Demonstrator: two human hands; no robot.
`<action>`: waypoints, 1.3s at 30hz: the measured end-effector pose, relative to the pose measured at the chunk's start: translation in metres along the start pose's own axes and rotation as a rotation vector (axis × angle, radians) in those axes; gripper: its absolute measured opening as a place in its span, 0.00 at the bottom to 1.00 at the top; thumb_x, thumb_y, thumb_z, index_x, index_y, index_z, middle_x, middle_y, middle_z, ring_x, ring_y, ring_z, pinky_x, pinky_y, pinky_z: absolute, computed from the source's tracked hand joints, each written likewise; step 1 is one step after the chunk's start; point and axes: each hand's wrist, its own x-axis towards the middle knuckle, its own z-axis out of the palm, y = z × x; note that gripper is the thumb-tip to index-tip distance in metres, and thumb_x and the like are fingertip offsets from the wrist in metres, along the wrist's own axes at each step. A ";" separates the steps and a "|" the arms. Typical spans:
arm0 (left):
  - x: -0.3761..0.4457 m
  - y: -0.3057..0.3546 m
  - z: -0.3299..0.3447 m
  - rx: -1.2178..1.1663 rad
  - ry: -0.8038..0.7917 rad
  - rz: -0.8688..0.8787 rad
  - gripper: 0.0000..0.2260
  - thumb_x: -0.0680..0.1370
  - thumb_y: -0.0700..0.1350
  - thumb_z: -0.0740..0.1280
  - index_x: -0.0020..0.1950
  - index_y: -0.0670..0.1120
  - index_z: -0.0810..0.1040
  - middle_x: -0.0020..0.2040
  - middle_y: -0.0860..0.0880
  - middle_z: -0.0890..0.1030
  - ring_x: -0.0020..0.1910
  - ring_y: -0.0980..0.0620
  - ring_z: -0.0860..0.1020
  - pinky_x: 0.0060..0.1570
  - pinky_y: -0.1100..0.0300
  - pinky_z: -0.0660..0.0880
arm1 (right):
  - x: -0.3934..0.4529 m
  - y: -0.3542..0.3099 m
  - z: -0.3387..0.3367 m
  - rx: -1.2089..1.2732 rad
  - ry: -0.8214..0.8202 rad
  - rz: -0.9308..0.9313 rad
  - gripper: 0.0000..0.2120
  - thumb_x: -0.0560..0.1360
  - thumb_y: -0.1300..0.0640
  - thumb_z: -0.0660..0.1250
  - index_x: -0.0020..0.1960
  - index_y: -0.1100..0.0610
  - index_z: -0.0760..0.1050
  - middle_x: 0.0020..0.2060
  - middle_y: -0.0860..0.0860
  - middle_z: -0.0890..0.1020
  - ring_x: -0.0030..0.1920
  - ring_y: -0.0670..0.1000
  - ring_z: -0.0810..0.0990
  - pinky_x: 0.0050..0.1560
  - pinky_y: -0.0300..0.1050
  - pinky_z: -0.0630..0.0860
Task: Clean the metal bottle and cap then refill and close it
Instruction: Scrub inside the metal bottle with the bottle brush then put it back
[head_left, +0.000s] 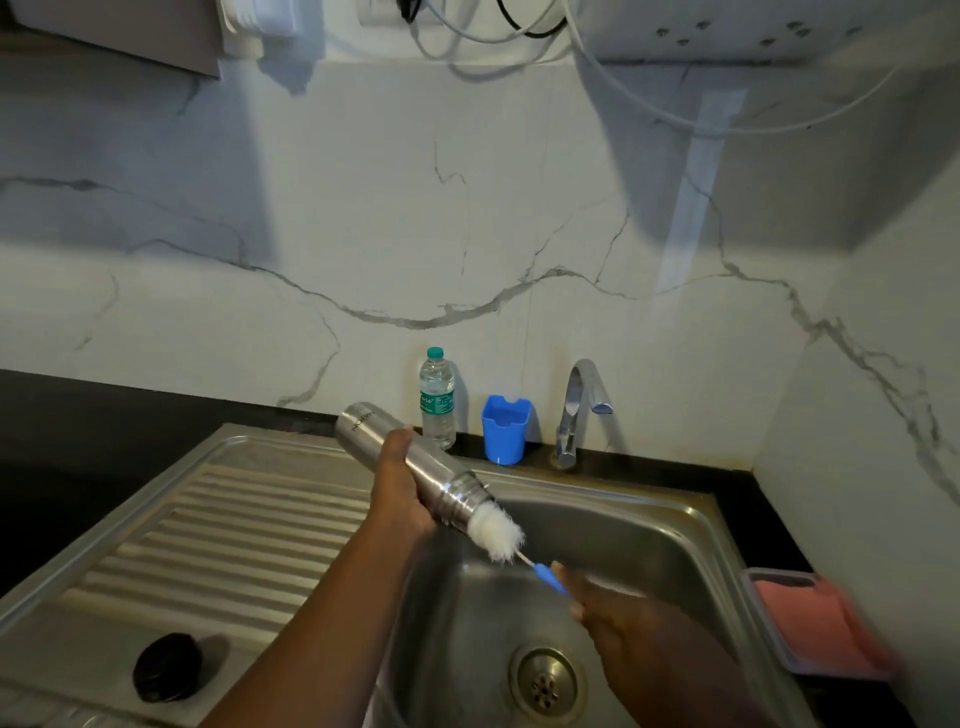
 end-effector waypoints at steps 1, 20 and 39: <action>-0.001 0.000 -0.001 -0.002 -0.009 -0.014 0.32 0.69 0.52 0.76 0.66 0.44 0.67 0.57 0.38 0.78 0.52 0.36 0.80 0.51 0.35 0.77 | 0.003 0.004 0.001 0.123 0.003 0.028 0.21 0.81 0.47 0.55 0.72 0.36 0.56 0.65 0.42 0.74 0.61 0.38 0.71 0.65 0.36 0.64; 0.011 -0.018 -0.014 -0.047 0.036 0.026 0.31 0.71 0.54 0.74 0.68 0.43 0.67 0.56 0.38 0.79 0.52 0.36 0.81 0.54 0.34 0.76 | 0.001 0.006 -0.004 0.010 0.022 0.060 0.27 0.78 0.43 0.57 0.69 0.32 0.44 0.65 0.43 0.73 0.61 0.40 0.73 0.67 0.38 0.66; -0.003 -0.028 -0.023 -0.226 -0.304 0.016 0.30 0.72 0.60 0.67 0.67 0.42 0.70 0.45 0.42 0.79 0.41 0.44 0.80 0.38 0.50 0.80 | 0.005 0.031 0.023 0.904 -0.388 0.211 0.30 0.68 0.41 0.72 0.66 0.48 0.68 0.27 0.44 0.79 0.24 0.36 0.71 0.28 0.26 0.68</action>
